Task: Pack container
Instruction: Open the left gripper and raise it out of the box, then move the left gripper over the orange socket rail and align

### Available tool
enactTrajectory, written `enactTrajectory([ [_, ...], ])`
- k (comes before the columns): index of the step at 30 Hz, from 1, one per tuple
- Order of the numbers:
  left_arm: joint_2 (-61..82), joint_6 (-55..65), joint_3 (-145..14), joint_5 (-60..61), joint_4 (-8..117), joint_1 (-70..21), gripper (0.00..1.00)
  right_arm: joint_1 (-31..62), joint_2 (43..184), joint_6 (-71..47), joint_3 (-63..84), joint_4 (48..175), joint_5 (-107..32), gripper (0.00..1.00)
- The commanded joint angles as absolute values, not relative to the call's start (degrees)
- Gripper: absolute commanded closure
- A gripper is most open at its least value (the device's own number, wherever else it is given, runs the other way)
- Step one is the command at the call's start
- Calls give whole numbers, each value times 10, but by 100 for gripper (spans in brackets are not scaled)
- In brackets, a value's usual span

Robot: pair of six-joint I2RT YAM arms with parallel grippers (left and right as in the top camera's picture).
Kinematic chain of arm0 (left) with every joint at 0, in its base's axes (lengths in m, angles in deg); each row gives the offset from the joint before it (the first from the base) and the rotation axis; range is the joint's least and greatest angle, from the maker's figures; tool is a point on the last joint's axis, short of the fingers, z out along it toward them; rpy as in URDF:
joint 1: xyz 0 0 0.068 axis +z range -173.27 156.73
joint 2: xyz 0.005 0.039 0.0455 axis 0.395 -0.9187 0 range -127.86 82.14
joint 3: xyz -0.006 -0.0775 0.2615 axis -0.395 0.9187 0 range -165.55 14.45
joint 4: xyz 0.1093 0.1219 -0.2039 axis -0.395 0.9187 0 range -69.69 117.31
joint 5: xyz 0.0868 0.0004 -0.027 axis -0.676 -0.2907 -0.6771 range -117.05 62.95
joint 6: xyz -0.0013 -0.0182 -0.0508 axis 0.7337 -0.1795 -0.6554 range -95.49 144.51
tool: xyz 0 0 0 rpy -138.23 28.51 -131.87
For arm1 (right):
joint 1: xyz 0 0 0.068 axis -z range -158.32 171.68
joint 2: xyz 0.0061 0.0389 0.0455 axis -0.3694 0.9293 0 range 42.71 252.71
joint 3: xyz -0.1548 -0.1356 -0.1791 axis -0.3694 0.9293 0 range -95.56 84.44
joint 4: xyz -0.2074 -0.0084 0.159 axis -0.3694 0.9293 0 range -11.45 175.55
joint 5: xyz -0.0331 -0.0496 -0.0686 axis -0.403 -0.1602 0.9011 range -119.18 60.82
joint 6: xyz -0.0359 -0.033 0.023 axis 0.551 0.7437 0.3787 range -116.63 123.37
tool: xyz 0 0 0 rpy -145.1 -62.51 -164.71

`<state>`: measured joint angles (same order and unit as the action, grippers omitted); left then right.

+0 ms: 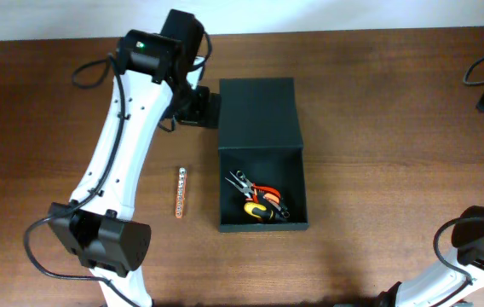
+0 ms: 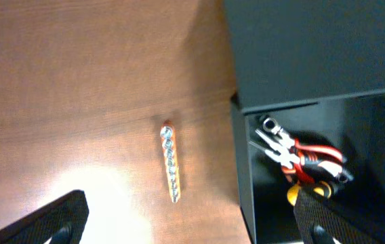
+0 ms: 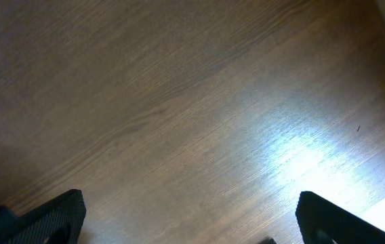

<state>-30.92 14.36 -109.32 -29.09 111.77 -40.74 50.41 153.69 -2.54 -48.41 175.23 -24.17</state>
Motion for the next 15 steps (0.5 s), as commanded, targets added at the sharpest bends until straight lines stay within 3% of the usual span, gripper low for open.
enactTrajectory([
  [1, -307, 95, -1101, -299, 1160, -388, 1, 506, 1537, -29, -483, 1752, -243, 1],
  [8, -283, 114, -1056, -292, 1170, -381, 1, 506, 1537, -29, -483, 1752, -243, 1],
  [15, -178, 112, -814, -295, 1122, -381, 1, 506, 1537, -29, -483, 1752, -243, 1],
])
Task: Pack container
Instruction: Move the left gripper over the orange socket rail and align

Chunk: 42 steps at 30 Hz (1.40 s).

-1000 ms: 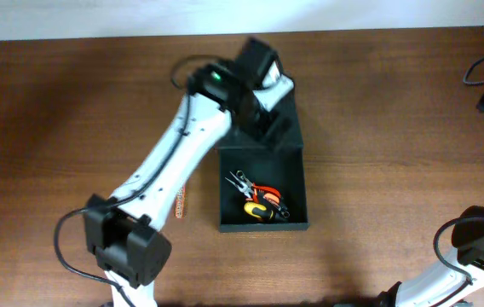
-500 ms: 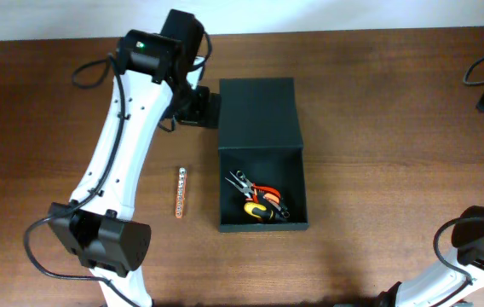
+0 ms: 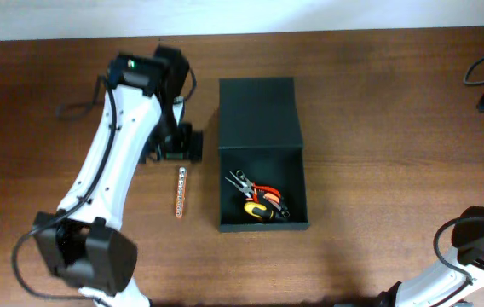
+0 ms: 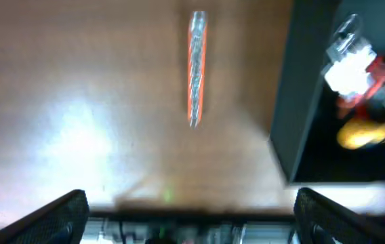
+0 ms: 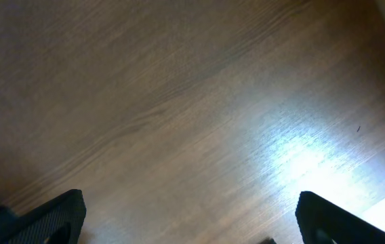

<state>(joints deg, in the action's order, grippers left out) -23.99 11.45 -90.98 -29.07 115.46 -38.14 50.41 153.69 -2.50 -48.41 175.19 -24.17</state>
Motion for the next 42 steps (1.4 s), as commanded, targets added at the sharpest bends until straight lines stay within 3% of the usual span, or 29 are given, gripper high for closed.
enactTrajectory([
  [1, -165, 112, -785, -295, 1094, -381, 1, 506, 1537, -29, -483, 1752, -243, 1],
  [8, -128, 106, -631, -291, 864, -381, 1, 506, 1537, -29, -483, 1752, -243, 1],
  [12, -128, 103, -564, -283, 801, -381, 1, 506, 1537, -29, -483, 1752, -243, 1],
  [22, -128, 31, -453, -284, 720, -381, 1, 506, 1537, -29, -483, 1752, -243, 1],
  [42, -178, 99, -449, -281, 668, -369, 1, 506, 1537, -29, -483, 1752, -243, 1],
])
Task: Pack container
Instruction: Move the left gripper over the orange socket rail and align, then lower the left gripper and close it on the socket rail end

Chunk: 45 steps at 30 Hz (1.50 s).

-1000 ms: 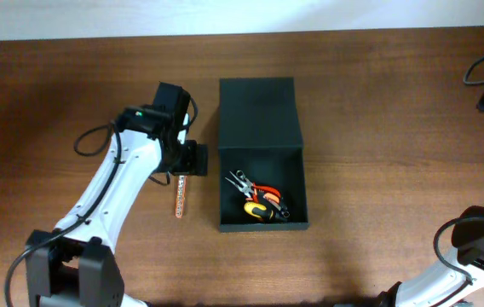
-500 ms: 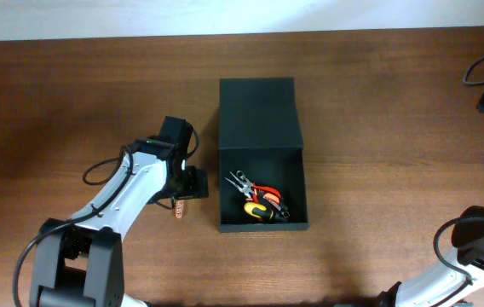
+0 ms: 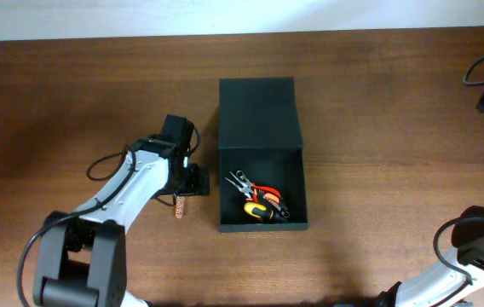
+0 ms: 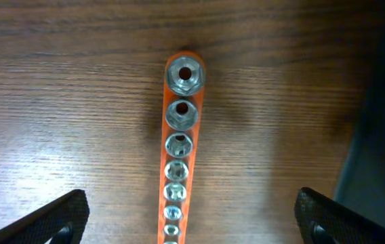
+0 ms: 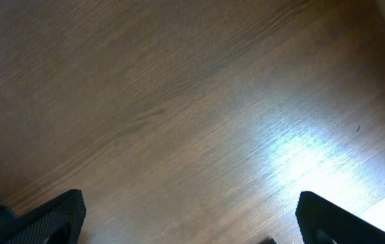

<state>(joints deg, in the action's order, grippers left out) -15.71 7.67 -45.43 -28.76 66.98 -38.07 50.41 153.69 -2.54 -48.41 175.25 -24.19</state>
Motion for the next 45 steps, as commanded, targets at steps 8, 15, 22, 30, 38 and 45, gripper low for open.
enactTrajectory([
  [8, -190, 160, -449, -279, 668, -332, 1, 506, 1537, -29, -483, 1752, -243, 1],
  [15, -192, 165, -449, -259, 656, -331, 1, 506, 1537, -29, -483, 1752, -243, 1],
  [22, -192, 165, -449, -258, 651, -331, 1, 506, 1537, -29, -483, 1752, -243, 1],
  [30, -223, 165, -449, -258, 655, -331, 1, 506, 1537, -29, -483, 1752, -243, 1],
  [38, -239, 164, -449, -260, 657, -331, 1, 506, 1537, -29, -483, 1752, -243, 1],
  [45, -239, 165, -449, -259, 657, -337, 1, 506, 1537, -29, -483, 1752, -243, 1],
])
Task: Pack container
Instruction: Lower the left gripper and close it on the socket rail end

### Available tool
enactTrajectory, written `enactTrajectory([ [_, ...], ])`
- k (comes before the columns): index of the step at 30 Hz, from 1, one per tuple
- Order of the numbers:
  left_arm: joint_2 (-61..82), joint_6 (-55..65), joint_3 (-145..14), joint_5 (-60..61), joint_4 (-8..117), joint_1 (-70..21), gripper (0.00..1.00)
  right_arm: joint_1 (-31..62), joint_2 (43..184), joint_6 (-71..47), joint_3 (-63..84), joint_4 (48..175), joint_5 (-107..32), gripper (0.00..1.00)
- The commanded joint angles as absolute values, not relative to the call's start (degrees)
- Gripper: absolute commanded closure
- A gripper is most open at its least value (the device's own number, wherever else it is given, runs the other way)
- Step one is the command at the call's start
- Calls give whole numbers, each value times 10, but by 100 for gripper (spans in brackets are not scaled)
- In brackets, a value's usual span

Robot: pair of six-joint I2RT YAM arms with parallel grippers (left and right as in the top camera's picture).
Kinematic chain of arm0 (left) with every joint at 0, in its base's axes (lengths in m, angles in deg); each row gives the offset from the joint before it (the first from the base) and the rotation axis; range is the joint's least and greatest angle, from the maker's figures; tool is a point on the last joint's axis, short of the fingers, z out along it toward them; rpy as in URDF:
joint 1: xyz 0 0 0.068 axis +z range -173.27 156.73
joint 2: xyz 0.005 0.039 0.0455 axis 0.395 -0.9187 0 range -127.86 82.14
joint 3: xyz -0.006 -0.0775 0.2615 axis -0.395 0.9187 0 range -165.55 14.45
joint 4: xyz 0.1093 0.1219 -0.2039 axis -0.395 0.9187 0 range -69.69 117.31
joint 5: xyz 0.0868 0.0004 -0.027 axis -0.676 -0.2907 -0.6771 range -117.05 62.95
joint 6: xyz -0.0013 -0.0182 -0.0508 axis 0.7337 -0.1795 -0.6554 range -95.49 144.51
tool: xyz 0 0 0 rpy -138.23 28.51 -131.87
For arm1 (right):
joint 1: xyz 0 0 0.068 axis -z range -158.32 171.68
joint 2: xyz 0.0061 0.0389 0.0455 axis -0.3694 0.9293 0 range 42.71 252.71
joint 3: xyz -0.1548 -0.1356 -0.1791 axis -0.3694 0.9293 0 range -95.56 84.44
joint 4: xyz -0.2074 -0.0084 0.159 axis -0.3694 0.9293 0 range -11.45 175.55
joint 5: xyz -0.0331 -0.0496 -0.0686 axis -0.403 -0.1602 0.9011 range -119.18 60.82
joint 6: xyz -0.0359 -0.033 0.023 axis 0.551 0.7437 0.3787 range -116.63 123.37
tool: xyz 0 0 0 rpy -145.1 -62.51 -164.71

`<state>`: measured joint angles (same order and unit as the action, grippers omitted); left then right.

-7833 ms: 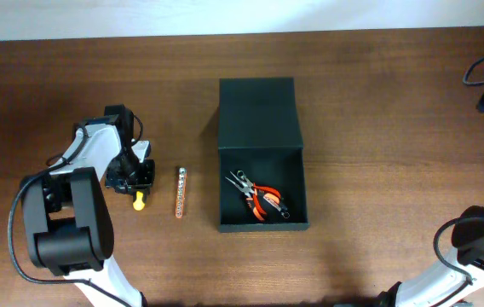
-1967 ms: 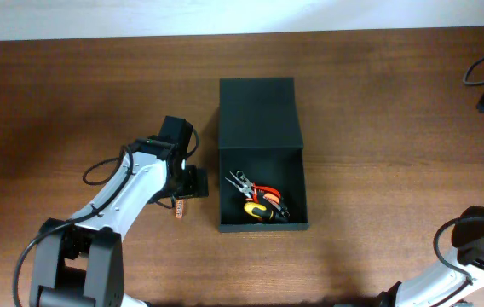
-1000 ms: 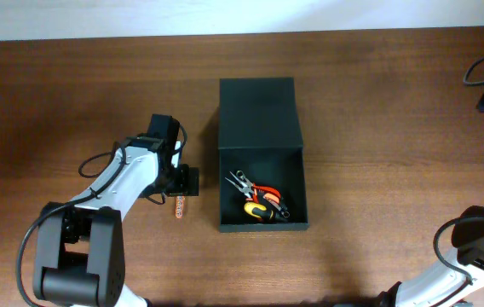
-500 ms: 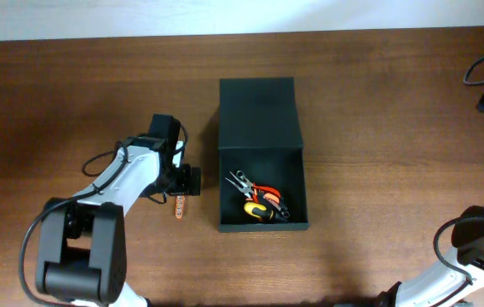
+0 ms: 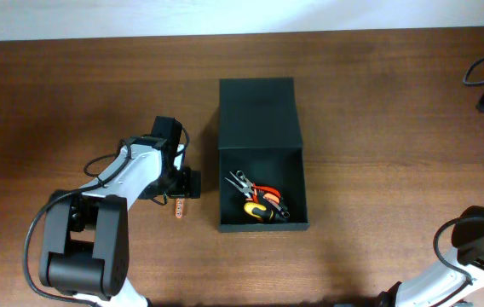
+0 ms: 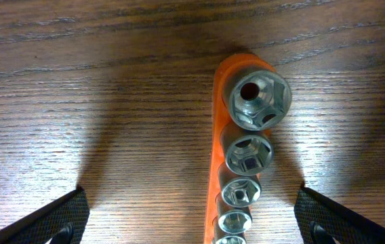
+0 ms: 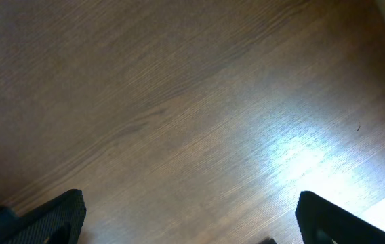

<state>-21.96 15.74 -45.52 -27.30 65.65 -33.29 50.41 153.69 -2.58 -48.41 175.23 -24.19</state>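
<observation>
An orange rail of chrome sockets [image 6: 243, 156] lies flat on the wood, just left of the black box [image 5: 262, 162]; overhead only its lower tip [image 5: 179, 210] shows under my left arm. My left gripper [image 6: 192, 224] is open, low over the rail's top end, a finger far out on either side and touching nothing. Inside the box lie red-handled pliers [image 5: 255, 189] and a yellow tool [image 5: 256, 210]. My right gripper [image 7: 192, 224] is open above bare wood at the far right.
The box's lid [image 5: 257, 115] lies open flat behind it. A black cable sits at the right edge. The right arm's base [image 5: 481, 243] is at the lower right.
My left gripper has dropped closer to the socket rail, whose top sockets now fill the wrist view. It remains open. The right arm has not moved.
My left gripper was first up by the box's lid, with the rail far below. It then stood over the table left of the box, later low above the rail's top end, and now is closer still. The right arm stayed put.
</observation>
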Motion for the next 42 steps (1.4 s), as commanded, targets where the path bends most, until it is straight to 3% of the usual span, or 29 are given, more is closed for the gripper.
enactTrajectory([
  [1, -239, 164, -449, -259, 657, -340, 1, 506, 1537, -29, -483, 1752, -243, 1],
  [25, -239, 147, -449, -269, 646, -366, 0, 506, 1537, -29, -483, 1752, -243, 1],
  [32, -239, 147, -449, -271, 635, -366, 34, 506, 1537, -29, -483, 1752, -243, 1],
  [36, -239, 147, -449, -271, 625, -366, 39, 506, 1537, -29, -483, 1752, -243, 1],
  [42, -239, 147, -449, -271, 618, -366, 59, 506, 1537, -29, -483, 1752, -243, 1],
])
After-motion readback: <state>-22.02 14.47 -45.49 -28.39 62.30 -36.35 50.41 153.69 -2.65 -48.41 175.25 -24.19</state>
